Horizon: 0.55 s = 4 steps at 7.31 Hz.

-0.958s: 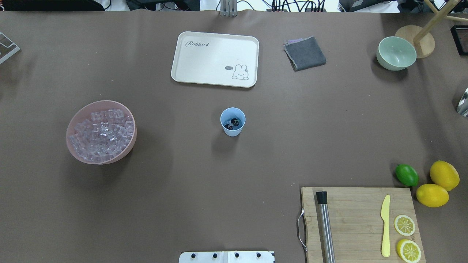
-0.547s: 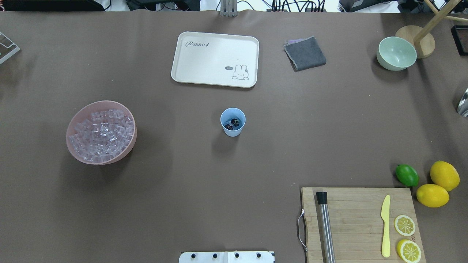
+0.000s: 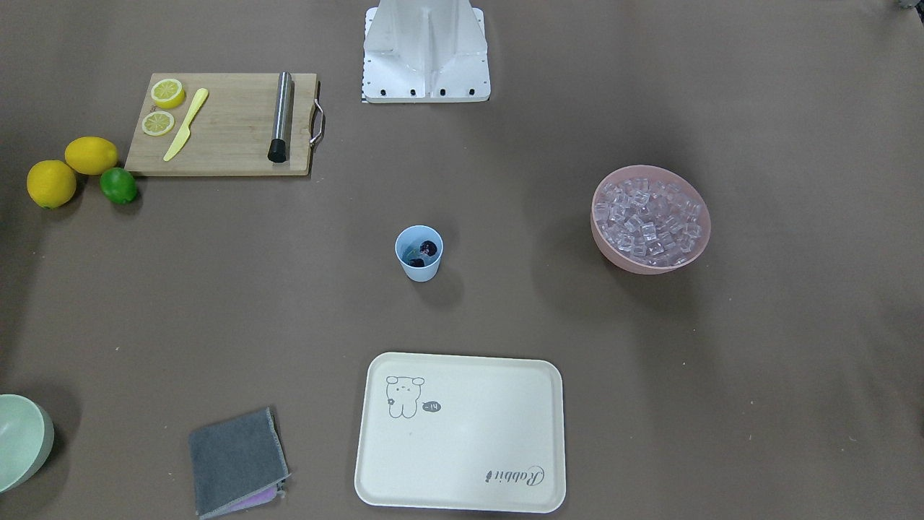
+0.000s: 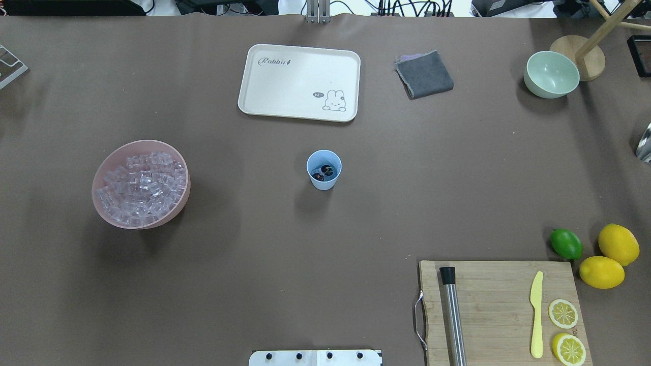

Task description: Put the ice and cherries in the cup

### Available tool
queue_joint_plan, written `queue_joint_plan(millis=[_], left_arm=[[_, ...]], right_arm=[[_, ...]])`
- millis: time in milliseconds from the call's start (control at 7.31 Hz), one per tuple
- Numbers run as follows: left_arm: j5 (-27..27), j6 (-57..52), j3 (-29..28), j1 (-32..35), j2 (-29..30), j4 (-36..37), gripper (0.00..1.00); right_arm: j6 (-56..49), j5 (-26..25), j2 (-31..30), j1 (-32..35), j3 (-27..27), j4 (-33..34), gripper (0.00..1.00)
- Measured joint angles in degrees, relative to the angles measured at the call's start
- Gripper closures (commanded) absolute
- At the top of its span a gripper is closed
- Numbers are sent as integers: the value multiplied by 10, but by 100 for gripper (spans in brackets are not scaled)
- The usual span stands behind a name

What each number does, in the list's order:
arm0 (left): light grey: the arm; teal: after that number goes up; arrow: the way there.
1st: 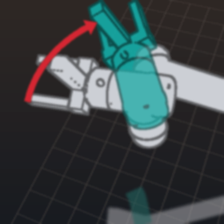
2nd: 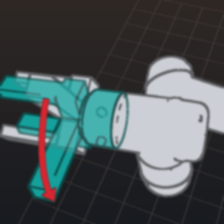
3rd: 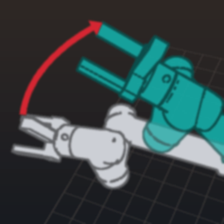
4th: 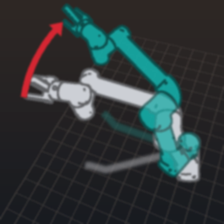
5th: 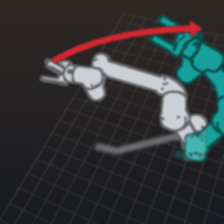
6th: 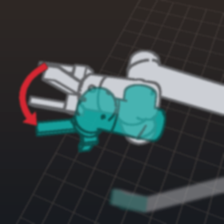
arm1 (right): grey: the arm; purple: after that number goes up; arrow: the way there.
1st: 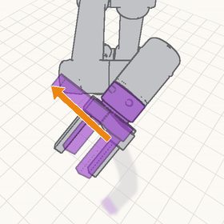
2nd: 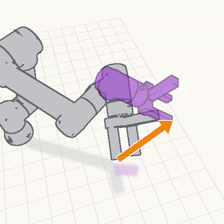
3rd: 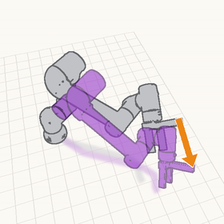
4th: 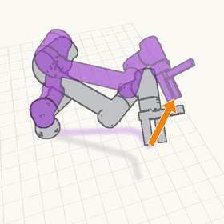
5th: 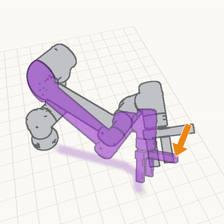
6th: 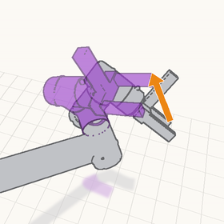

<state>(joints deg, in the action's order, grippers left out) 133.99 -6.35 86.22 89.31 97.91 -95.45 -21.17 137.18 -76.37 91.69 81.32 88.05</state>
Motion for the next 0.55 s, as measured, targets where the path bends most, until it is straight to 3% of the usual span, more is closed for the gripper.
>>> queue_joint_plan(millis=[274, 547], left_arm=[[-64, 32, -16, -23, 24, -3, 2], [-48, 44, -18, -31, 32, -13, 2]], right_arm=[[0, -2, 1, 0, 1, -4, 1], [6, -14, 3, -1, 0, 0, 1]])
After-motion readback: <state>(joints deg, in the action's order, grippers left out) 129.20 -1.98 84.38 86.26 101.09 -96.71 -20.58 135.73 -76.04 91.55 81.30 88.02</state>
